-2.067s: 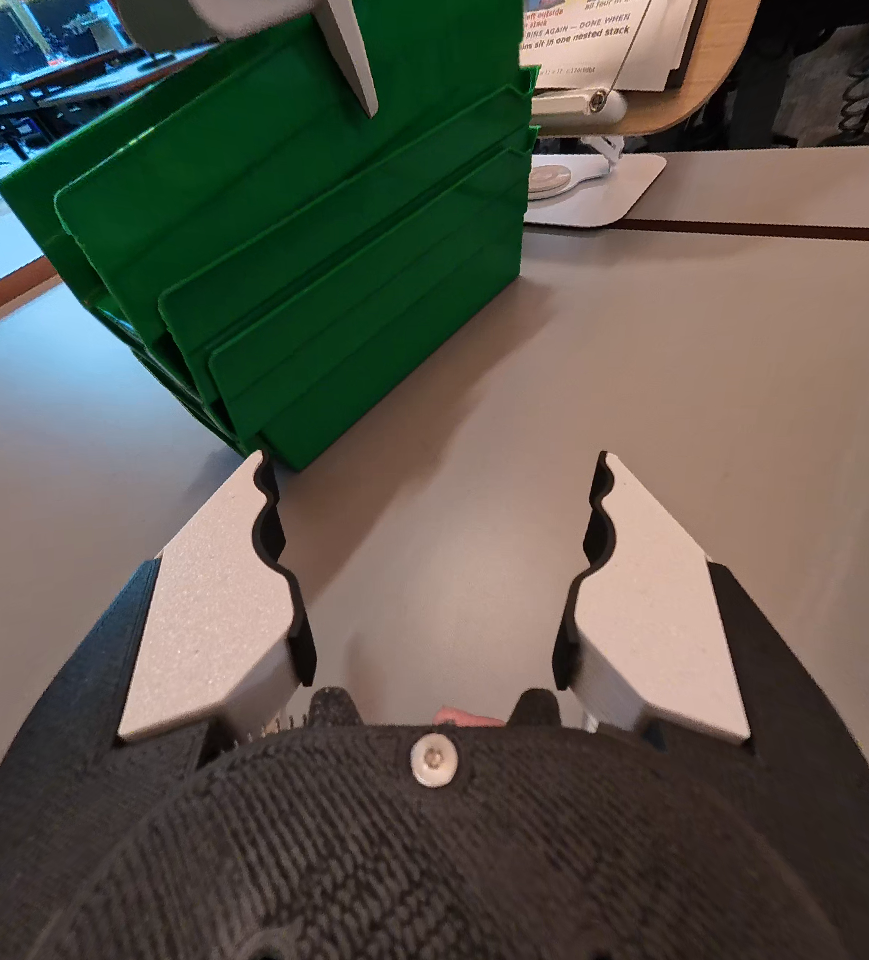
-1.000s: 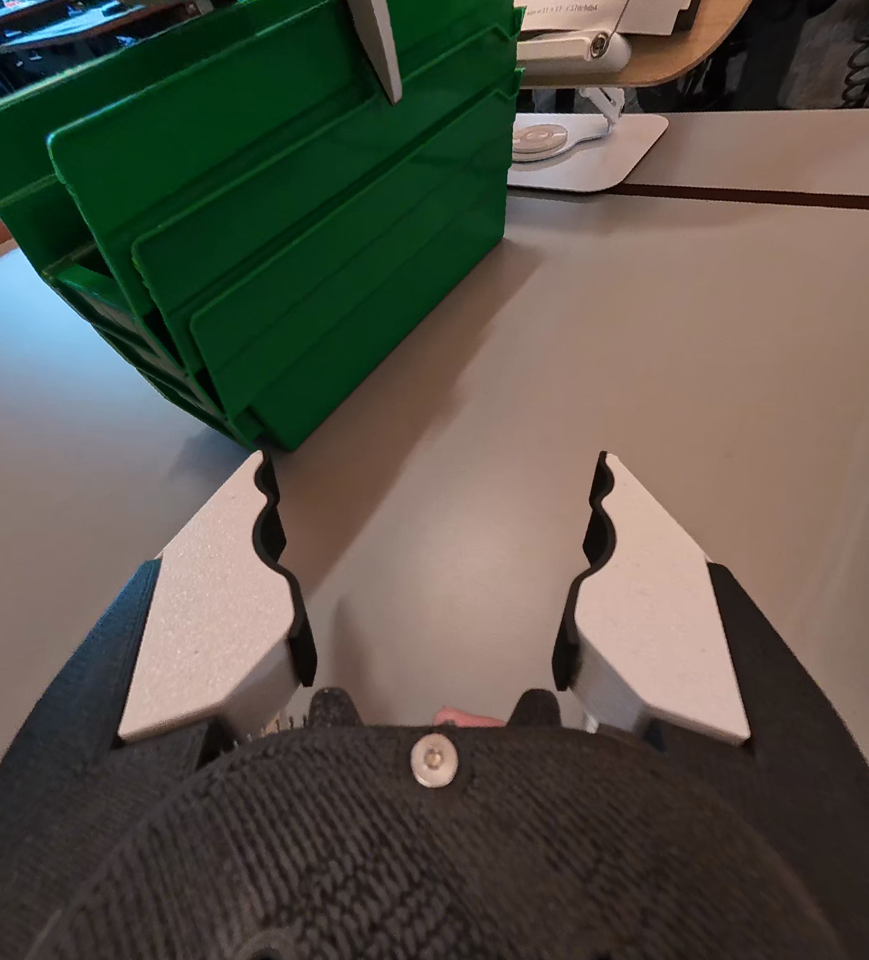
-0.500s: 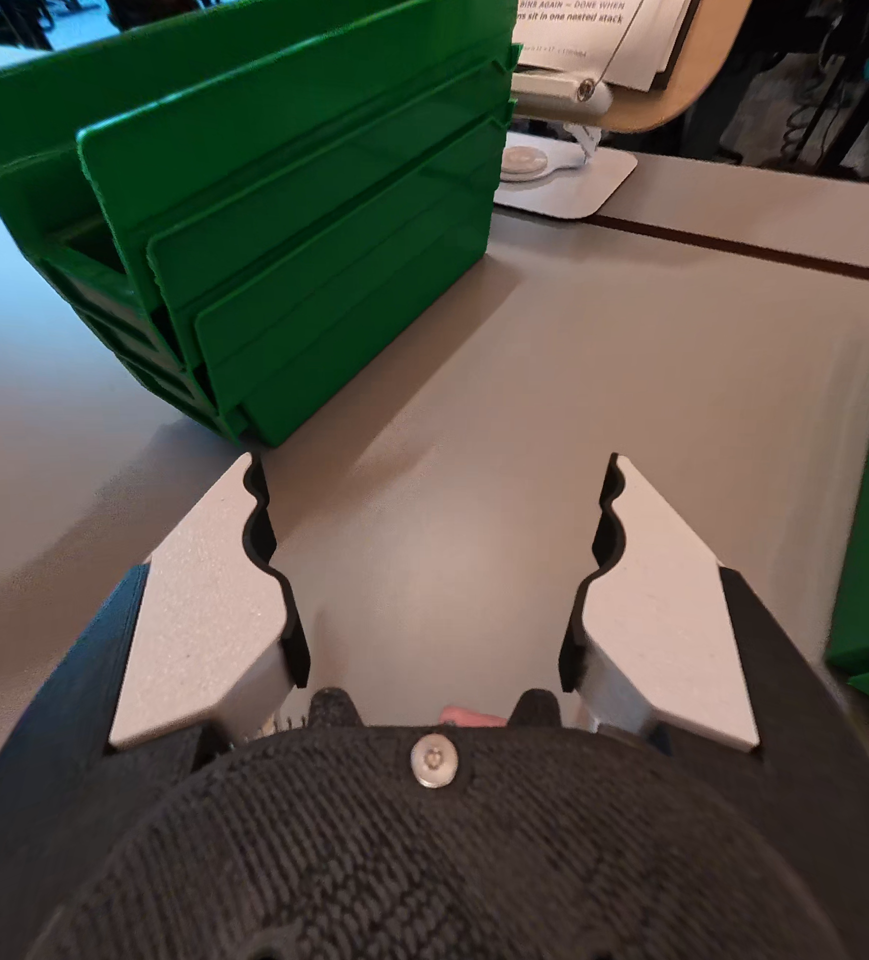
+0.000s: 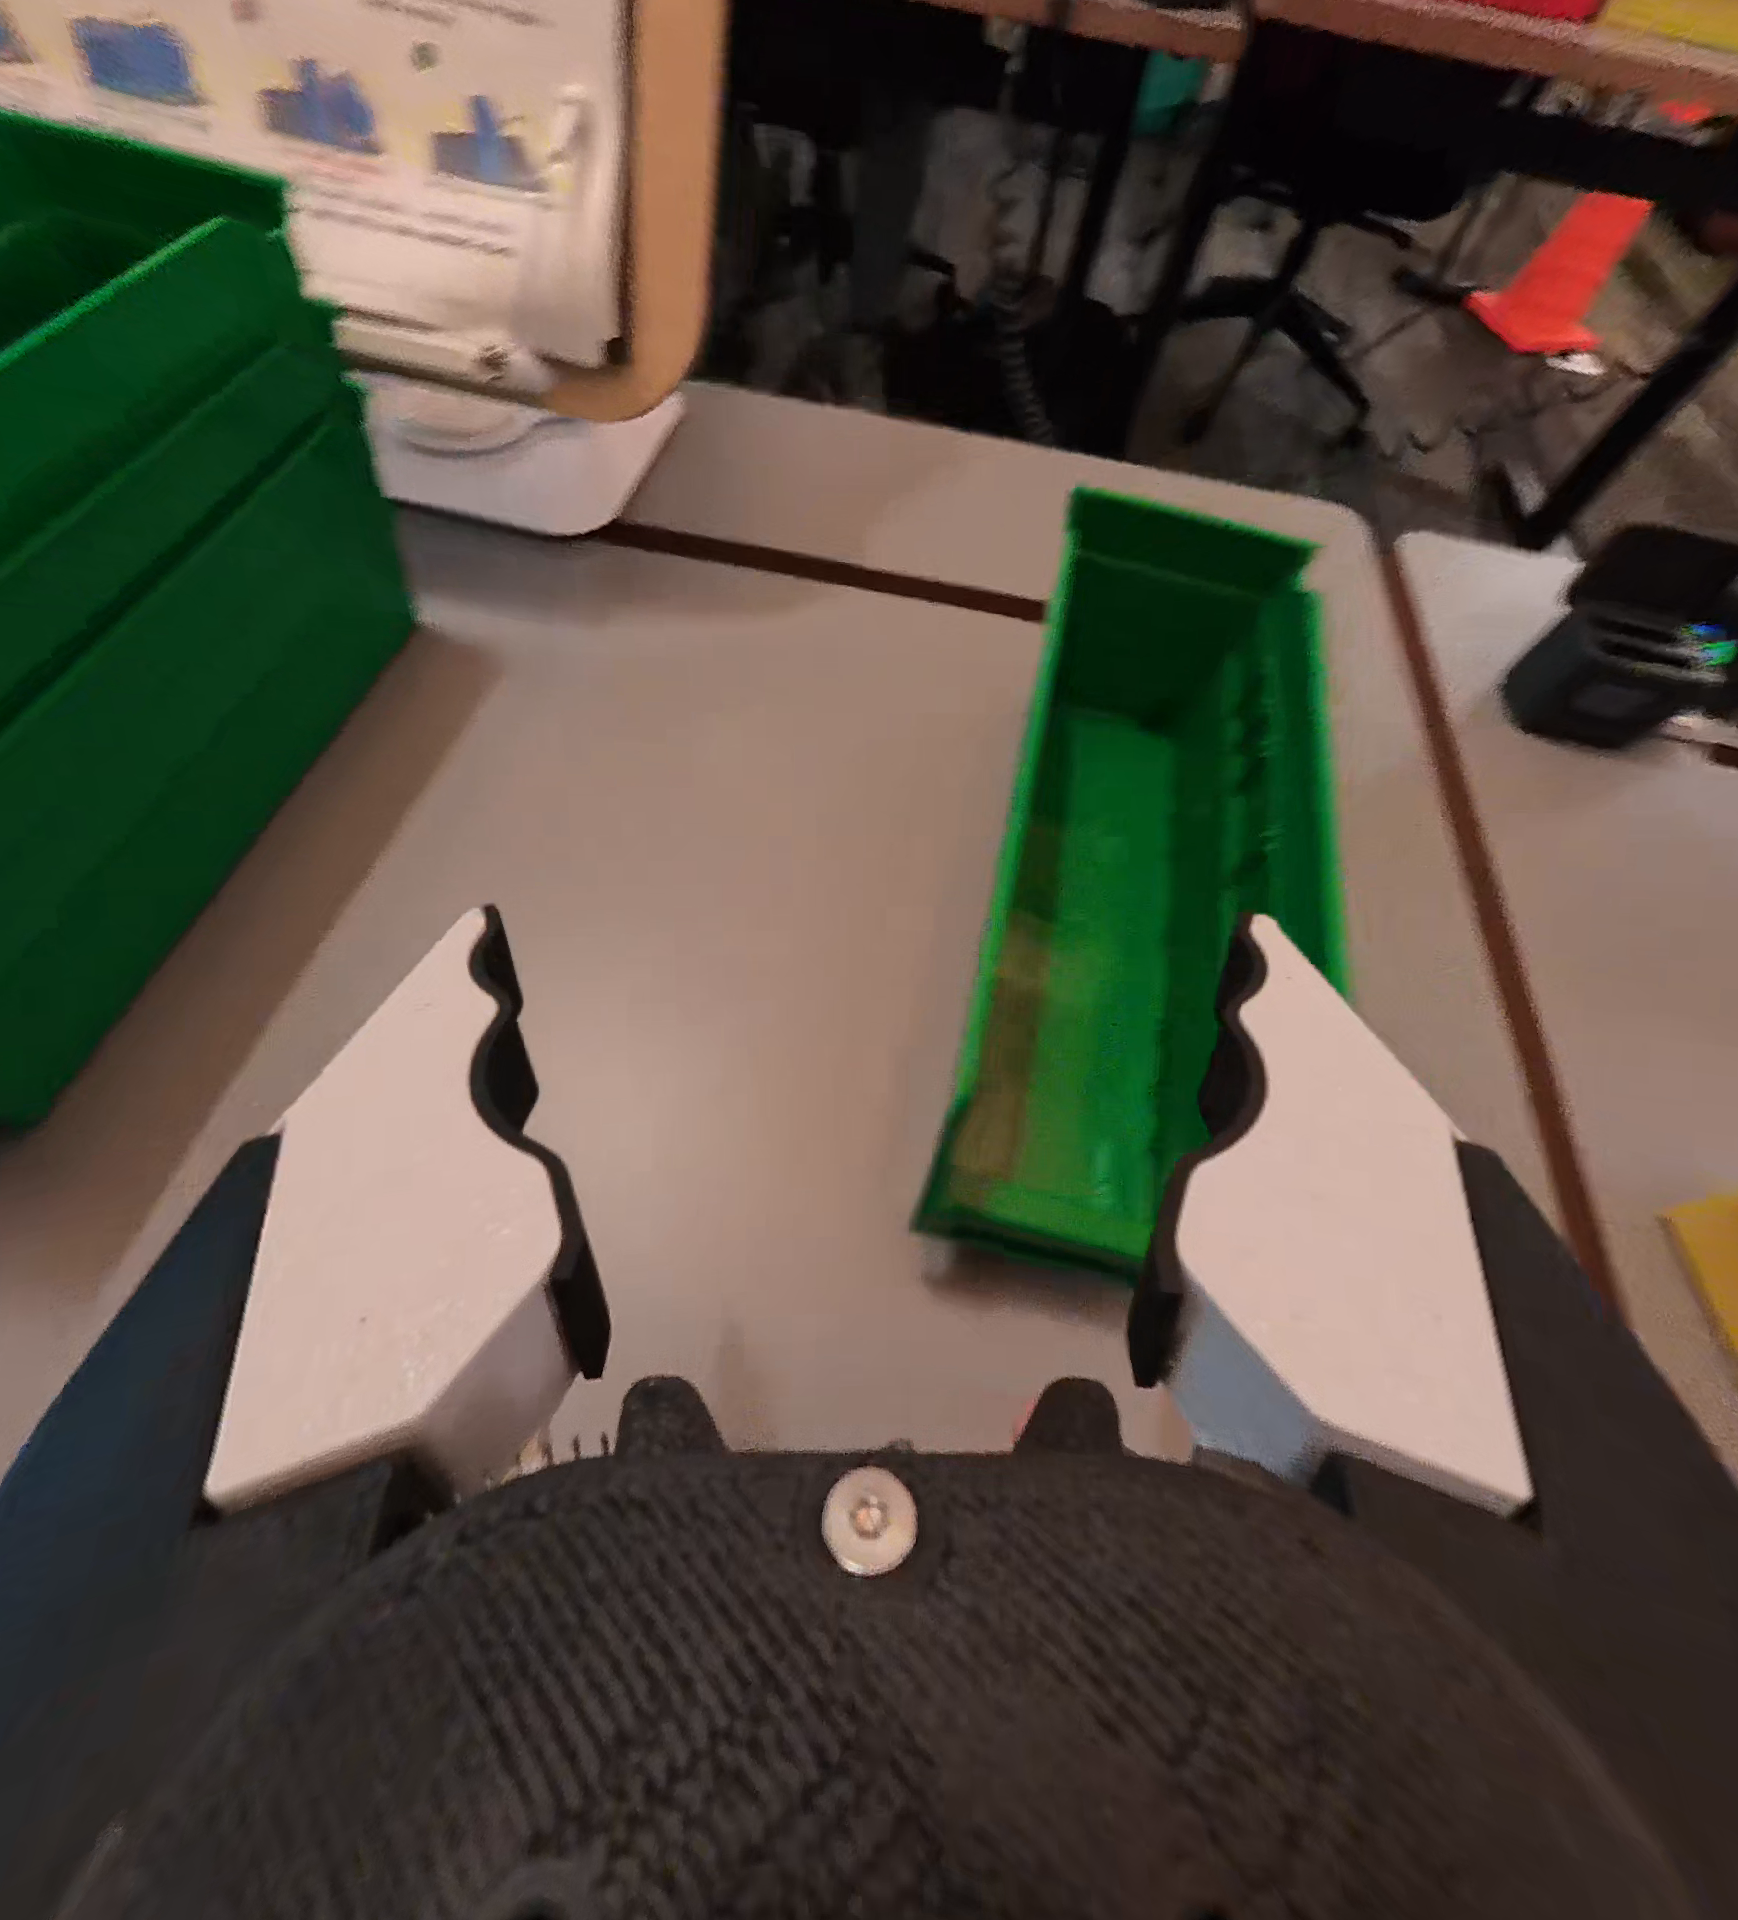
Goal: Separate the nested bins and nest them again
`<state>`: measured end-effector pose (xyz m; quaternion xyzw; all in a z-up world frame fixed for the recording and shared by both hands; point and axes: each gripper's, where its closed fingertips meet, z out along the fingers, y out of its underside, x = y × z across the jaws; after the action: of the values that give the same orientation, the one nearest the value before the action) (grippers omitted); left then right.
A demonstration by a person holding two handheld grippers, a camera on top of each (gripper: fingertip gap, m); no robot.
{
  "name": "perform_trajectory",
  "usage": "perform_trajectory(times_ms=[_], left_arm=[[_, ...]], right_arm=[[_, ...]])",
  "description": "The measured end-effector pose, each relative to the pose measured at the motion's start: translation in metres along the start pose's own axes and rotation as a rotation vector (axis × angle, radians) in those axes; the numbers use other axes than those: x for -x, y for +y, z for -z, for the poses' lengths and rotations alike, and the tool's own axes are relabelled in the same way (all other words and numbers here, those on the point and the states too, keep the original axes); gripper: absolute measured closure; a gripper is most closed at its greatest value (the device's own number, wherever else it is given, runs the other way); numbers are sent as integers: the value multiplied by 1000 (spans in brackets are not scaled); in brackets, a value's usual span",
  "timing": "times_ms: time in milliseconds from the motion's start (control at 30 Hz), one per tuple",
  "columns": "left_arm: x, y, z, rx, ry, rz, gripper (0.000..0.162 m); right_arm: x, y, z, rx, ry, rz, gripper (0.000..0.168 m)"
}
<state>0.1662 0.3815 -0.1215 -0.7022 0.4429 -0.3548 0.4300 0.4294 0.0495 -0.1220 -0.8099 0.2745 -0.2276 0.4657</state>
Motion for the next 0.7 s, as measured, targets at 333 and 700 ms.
perform_trajectory(times_ms=[333, 700], left_arm=[[-3, 34, 2, -47, 60, 28, 50], [-26, 62, 8, -34, 95, 11, 47]], right_arm=[[-81, -3, -81, 278, 58, -54, 40], [-112, 31, -127, 640, 45, -185, 35]])
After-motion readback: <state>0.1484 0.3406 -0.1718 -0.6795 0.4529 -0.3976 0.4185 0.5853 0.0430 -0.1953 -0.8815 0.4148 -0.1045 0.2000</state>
